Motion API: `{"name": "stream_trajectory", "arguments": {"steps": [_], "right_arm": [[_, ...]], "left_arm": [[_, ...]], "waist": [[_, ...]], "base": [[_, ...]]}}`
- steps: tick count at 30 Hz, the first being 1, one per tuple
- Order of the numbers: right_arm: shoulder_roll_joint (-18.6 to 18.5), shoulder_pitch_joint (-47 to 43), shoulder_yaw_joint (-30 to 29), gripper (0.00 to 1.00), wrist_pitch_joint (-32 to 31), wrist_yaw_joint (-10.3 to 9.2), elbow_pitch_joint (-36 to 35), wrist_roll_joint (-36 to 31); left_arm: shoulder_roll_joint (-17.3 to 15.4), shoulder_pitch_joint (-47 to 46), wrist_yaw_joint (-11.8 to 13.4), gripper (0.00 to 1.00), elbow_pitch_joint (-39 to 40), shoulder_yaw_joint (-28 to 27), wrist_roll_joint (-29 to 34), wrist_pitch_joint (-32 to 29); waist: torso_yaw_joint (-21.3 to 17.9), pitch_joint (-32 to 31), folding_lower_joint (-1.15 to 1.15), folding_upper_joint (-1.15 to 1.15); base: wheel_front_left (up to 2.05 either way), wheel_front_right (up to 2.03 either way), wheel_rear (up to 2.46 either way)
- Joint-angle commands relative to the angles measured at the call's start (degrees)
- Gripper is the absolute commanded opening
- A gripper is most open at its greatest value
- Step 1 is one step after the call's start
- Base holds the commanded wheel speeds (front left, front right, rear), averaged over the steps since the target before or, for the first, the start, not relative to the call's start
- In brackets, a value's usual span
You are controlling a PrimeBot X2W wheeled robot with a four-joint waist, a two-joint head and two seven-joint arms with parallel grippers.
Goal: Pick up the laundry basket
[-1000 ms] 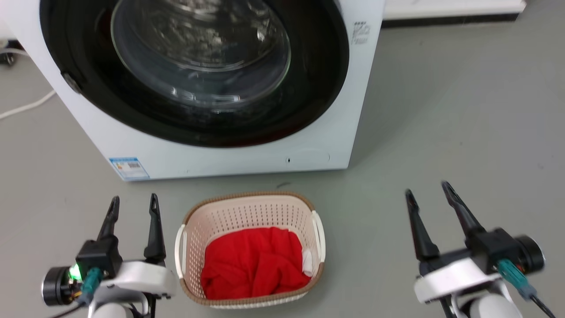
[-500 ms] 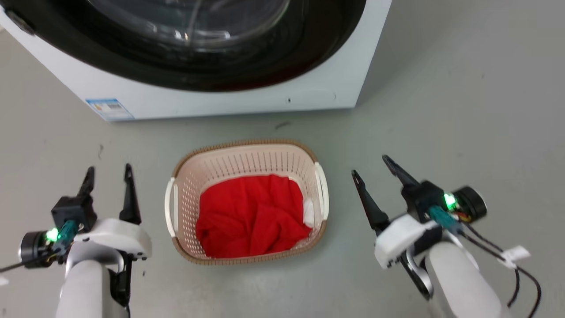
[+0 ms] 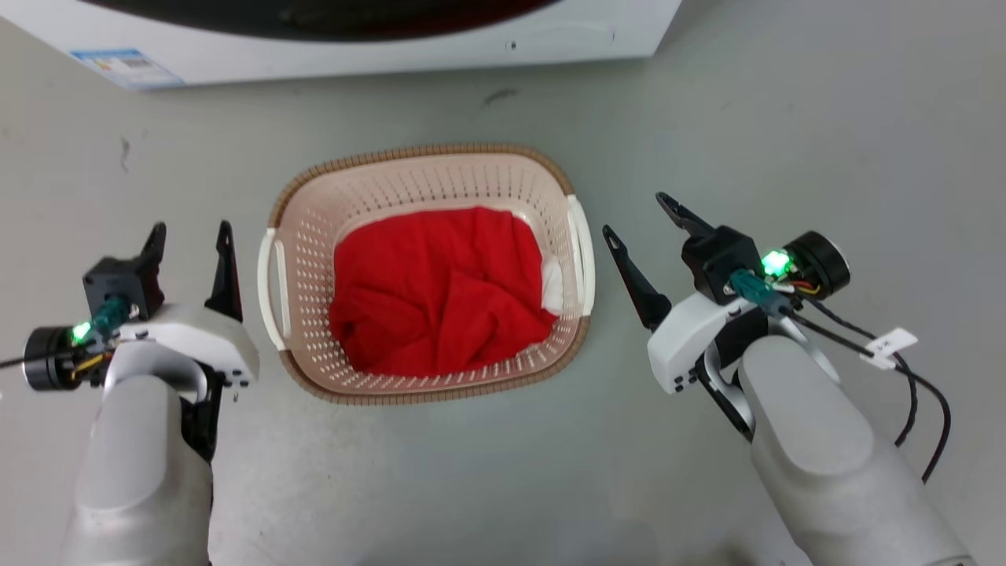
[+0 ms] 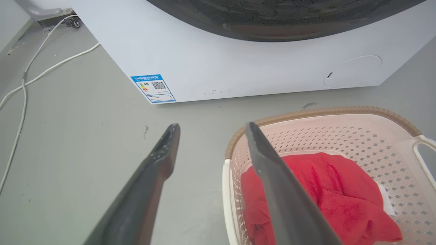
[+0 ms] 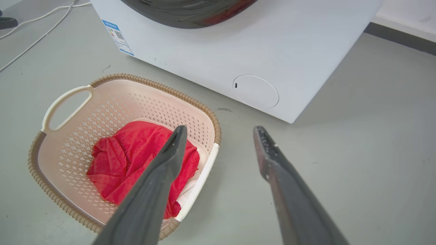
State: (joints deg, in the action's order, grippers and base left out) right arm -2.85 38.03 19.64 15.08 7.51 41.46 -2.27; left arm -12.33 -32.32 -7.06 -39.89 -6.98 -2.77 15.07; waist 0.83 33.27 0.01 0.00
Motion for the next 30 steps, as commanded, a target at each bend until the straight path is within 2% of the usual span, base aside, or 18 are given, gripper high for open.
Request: {"name": "stream_trajectory", "arguments": {"steps": [1, 15, 21, 30], "right_arm": [[-0.07, 1.28, 0.18, 1.0, 0.13, -0.04, 0.58, 0.39], [-0.05, 8.63, 5.37, 1.0, 0.13, -0.04, 8.66, 1.92], [-0.05, 12.03, 7.28, 1.0, 0.13, -0.04, 11.81, 2.79], [-0.06, 14.96, 7.01, 1.0, 0.13, -0.04, 16.46, 3.02]], "left_arm": [[0.03, -1.07, -0.14, 1.0, -0.5, 0.28, -0.2, 0.16], [-1.54, -8.77, -0.32, 1.0, -11.35, 2.3, -0.53, 0.16], [-0.49, -11.65, -0.35, 1.0, -14.2, 2.99, -0.87, 0.16], [0.81, -14.06, -0.37, 1.0, -16.98, 4.0, -0.76, 0.15]], "waist": [[0.09, 2.0, -0.01, 0.0], [0.87, 10.41, -0.01, 0.0], [1.88, 13.95, -0.01, 0.0], [3.01, 17.01, -0.01, 0.0]], "base": [[0.0, 0.0, 0.0], [0.0, 0.0, 0.0], [0.0, 0.0, 0.0], [0.0, 0.0, 0.0]]}}
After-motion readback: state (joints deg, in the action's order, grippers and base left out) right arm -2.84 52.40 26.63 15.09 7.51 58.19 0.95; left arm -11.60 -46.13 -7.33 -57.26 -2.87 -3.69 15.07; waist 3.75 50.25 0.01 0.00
